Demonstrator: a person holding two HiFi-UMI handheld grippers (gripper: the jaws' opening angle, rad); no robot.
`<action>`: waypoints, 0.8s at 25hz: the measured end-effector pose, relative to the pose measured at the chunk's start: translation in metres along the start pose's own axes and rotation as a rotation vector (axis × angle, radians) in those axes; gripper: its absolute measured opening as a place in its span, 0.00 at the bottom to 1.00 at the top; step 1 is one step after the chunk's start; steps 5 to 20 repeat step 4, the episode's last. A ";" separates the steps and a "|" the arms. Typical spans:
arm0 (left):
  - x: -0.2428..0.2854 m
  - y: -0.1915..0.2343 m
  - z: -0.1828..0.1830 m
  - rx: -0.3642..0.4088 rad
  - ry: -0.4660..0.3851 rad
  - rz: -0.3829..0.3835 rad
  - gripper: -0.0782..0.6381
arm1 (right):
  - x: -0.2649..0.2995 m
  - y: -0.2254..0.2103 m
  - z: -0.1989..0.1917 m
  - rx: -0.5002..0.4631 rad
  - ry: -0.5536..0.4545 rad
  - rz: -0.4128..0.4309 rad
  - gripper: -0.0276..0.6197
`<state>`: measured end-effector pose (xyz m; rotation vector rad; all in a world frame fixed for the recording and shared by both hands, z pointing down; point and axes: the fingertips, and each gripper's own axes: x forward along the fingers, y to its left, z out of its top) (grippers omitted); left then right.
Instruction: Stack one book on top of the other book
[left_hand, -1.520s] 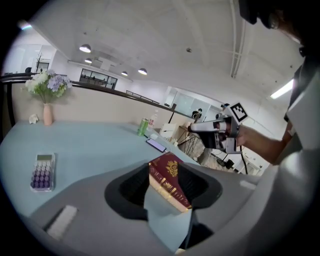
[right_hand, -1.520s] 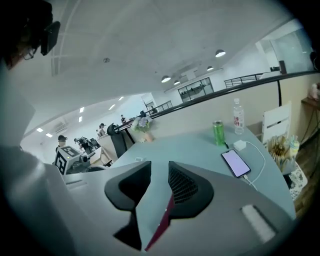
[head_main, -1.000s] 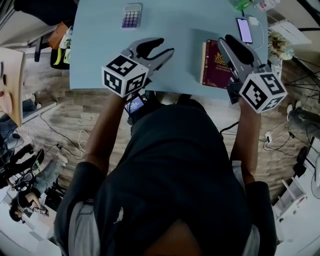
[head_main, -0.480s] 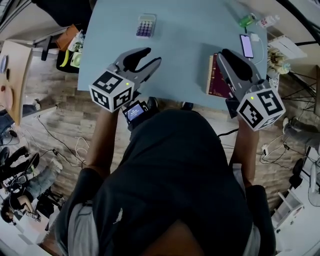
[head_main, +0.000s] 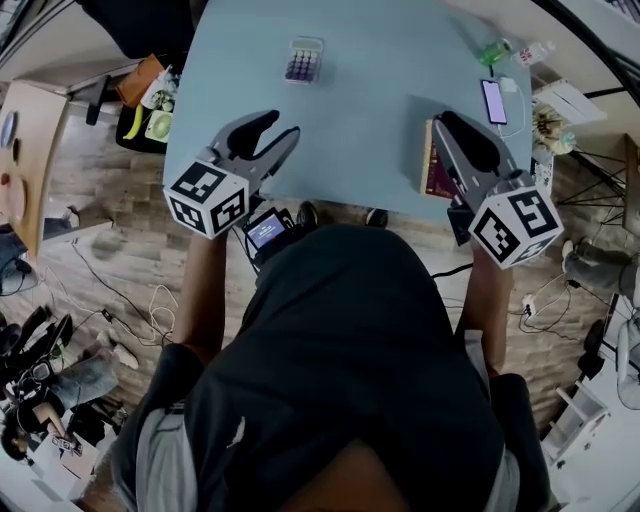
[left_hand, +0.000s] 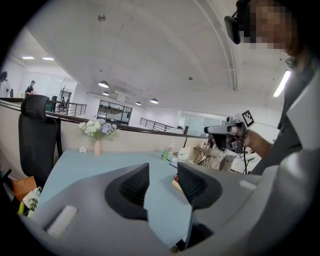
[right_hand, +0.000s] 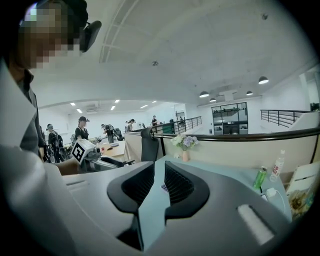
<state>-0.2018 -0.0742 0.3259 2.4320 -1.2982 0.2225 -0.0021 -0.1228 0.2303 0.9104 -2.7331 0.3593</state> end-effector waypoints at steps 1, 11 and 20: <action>-0.004 0.003 -0.001 -0.004 0.001 0.002 0.43 | 0.002 0.003 0.000 0.000 -0.003 0.000 0.14; -0.014 0.010 -0.007 -0.014 0.006 0.005 0.43 | 0.006 0.012 -0.001 0.004 0.002 -0.004 0.14; -0.014 0.010 -0.007 -0.014 0.006 0.005 0.43 | 0.006 0.012 -0.001 0.004 0.002 -0.004 0.14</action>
